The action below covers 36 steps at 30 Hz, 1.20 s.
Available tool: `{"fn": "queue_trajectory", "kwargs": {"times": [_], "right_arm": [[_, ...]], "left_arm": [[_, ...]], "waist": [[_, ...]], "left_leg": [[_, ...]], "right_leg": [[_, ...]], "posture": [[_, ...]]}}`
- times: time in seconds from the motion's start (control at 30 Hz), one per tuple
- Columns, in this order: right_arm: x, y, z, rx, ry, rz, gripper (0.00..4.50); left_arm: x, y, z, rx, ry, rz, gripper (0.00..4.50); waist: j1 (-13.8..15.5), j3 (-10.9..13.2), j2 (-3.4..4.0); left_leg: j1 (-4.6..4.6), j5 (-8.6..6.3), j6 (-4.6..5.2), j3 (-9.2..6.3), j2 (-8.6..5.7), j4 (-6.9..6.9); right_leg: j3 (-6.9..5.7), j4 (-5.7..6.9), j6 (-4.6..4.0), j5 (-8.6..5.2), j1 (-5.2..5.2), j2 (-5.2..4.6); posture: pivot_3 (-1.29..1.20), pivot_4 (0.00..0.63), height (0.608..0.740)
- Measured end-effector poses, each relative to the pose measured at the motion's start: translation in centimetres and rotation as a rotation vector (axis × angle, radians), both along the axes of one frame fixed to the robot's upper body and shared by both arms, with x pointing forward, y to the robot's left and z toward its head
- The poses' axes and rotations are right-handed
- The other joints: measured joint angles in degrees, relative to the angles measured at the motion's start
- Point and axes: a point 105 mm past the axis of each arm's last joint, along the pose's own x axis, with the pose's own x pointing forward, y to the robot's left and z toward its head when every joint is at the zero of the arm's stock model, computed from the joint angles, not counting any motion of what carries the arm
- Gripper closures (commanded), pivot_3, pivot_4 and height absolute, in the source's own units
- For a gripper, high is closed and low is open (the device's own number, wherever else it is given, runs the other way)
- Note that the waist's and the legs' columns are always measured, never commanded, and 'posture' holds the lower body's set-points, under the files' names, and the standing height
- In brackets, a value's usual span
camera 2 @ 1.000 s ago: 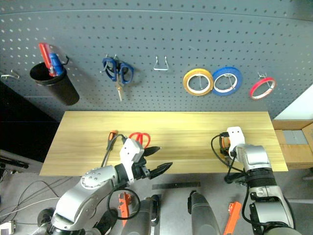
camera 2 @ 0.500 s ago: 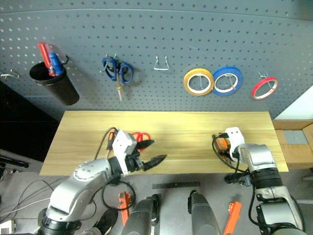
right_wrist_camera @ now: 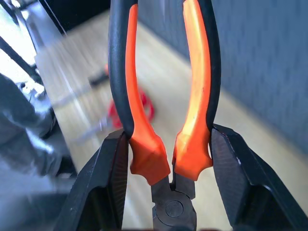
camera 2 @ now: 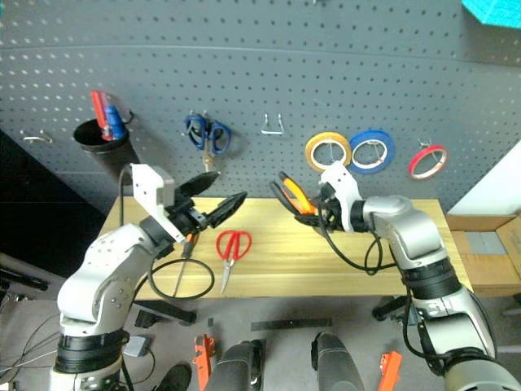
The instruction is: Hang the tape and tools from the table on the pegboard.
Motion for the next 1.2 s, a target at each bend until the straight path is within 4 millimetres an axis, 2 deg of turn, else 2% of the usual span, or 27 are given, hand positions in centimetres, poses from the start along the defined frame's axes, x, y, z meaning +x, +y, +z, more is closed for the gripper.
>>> {"fn": "queue_trajectory", "kwargs": {"times": [0.07,0.2,0.4,0.6,0.77,0.97,1.07,1.2], "right_arm": [[0.3,1.2,1.3,0.048,-0.037,0.029,2.53],[1.1,3.4,4.5,0.155,-0.152,0.062,2.53],[4.4,5.1,8.4,0.272,-0.39,-0.035,2.53],[6.1,7.3,9.3,0.3,-0.491,-0.069,2.53],[7.1,7.5,10.9,0.352,-0.536,-0.133,2.53],[6.2,8.9,13.5,0.436,-0.594,-0.115,2.53],[5.2,10.4,15.1,0.474,-0.63,-0.077,2.53],[5.9,10.5,14.7,0.492,-0.603,-0.125,2.53]], "left_arm": [[0.1,0.8,0.4,-0.016,-0.015,0.041,0.32],[0.1,1.1,0.3,-0.022,-0.025,0.069,0.32],[0.5,0.8,-0.3,-0.034,-0.035,0.111,0.32],[0.7,0.4,-2.0,-0.009,-0.034,0.166,0.32],[0.6,0.4,-2.6,-0.022,-0.023,0.21,0.32],[-0.2,0.3,-1.6,-0.041,-0.07,0.248,0.32],[0.0,0.6,-1.3,-0.038,-0.101,0.307,0.32],[0.3,0.9,-0.4,-0.036,-0.152,0.384,0.32]], "waist": [[0.0,-0.7,-0.16],[0.1,-1.9,-0.33],[0.1,-2.5,-0.41],[-0.5,-2.4,-0.35],[-0.4,-2.0,-0.1],[-0.3,-1.2,0.29],[-0.3,0.3,0.34],[0.5,1.7,0.31]], "left_leg": [[0.06,0.03,-0.05,0.03,0.0,0.03],[0.1,0.14,-0.2,0.05,0.06,0.06],[0.3,0.3,-0.32,0.05,0.23,0.04],[0.39,0.31,-0.31,0.14,0.37,-0.03],[0.39,0.3,-0.3,0.13,0.44,-0.08],[0.43,0.3,-0.29,0.12,0.47,-0.06],[0.52,0.33,-0.25,0.07,0.58,-0.01],[0.5,0.33,-0.24,0.08,0.96,-0.02]], "right_leg": [[0.02,0.0,-0.17,0.14,0.05,0.0],[0.04,-0.01,-0.15,0.29,0.09,0.1],[0.09,0.07,-0.36,0.49,0.17,0.32],[0.21,0.14,-0.55,0.5,0.14,0.42],[0.17,0.13,-0.84,0.57,0.14,0.48],[0.17,0.16,-0.62,0.37,0.17,0.5],[0.14,0.25,-0.99,0.21,0.23,0.58],[0.1,0.25,-1.12,0.25,0.21,0.75]], "posture": [[0.0,0.026,0.74],[-0.01,0.027,0.74],[-0.02,0.069,0.74],[-0.04,0.119,0.74],[-0.04,0.162,0.74],[-0.03,0.23,0.74],[-0.01,0.265,0.74],[0.0,0.284,0.74]]}}
